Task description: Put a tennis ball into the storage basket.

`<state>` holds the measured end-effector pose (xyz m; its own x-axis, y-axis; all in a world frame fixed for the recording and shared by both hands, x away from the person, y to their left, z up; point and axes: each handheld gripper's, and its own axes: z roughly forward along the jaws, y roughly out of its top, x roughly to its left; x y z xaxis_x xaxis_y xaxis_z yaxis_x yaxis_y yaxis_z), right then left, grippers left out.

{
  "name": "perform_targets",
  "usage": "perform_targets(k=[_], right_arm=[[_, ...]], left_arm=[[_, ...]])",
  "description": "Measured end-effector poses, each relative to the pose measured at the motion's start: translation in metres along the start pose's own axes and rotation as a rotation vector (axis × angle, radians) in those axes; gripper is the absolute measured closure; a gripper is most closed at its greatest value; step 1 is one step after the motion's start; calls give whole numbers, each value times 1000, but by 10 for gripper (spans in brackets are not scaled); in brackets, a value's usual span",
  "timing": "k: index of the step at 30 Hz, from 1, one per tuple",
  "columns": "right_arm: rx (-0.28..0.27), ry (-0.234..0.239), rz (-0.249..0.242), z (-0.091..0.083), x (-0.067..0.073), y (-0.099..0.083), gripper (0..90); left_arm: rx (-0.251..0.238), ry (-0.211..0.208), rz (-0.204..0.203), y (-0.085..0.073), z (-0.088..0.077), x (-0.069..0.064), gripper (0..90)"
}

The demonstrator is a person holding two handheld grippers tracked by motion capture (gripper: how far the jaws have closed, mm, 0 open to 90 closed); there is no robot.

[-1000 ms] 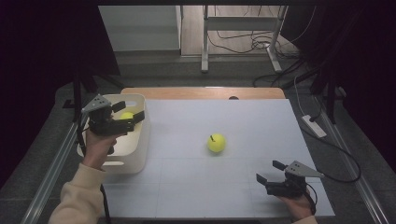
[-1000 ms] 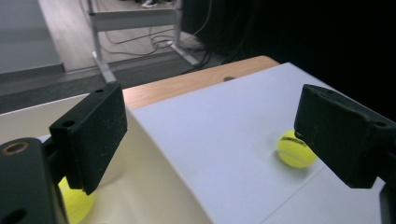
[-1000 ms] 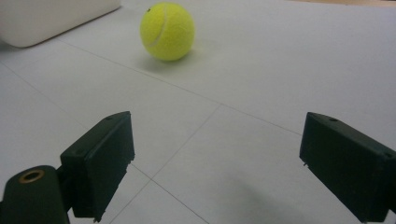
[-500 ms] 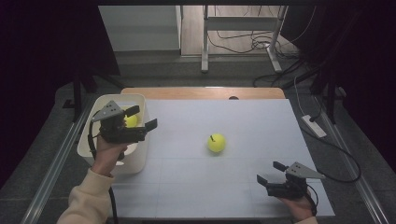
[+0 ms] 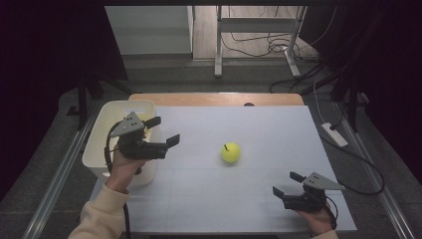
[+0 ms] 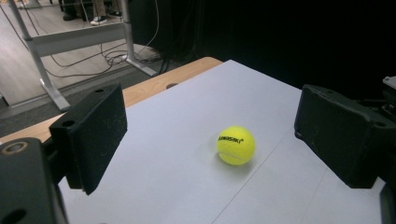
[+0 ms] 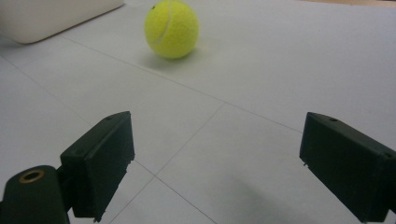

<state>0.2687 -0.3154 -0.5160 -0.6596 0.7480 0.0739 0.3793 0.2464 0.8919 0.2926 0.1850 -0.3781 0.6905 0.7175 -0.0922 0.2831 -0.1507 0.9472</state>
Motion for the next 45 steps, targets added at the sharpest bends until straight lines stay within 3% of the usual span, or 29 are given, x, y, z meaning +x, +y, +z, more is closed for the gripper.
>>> perform_targets(k=[20, 26, 45], right_arm=[[1, 6, 0, 2, 0, 0, 100], [1, 8, 2, 2, 0, 0, 100], [2, 6, 2, 1, 0, 0, 100]], left_arm=[[88, -45, 38, -2, 31, -20, 100], [114, -48, 53, -3, 40, -23, 98], [175, -67, 47, -8, 69, -26, 95]])
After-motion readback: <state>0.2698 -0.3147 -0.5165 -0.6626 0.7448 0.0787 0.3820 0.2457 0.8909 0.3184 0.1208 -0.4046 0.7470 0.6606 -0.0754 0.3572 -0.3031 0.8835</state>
